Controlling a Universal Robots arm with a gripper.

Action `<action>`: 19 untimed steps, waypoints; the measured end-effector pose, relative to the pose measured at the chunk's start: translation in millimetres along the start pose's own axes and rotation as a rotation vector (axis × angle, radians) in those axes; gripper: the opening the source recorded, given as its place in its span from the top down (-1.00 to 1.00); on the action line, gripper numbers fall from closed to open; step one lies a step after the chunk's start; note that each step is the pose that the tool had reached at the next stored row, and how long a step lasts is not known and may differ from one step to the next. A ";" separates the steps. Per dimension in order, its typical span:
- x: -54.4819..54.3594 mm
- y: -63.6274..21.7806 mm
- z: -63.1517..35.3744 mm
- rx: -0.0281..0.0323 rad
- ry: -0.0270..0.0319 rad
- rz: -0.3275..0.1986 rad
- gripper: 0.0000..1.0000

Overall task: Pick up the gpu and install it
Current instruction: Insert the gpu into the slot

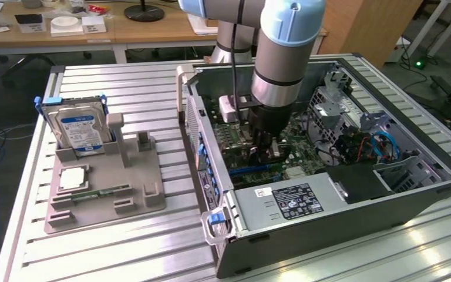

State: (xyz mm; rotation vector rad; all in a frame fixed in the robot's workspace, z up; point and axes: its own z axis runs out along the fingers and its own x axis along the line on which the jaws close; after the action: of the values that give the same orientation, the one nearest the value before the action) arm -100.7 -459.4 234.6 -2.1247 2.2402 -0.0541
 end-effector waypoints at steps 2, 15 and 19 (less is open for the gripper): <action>0.0 0.6 0.3 0.0001 0.0000 0.000 0.44; 1.7 3.0 4.2 -0.0002 0.0001 0.000 0.44; 1.8 3.8 4.8 -0.0003 0.0002 0.000 0.44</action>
State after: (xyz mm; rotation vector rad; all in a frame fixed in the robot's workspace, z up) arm -104.4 -461.0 229.6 -2.1250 2.2405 -0.0540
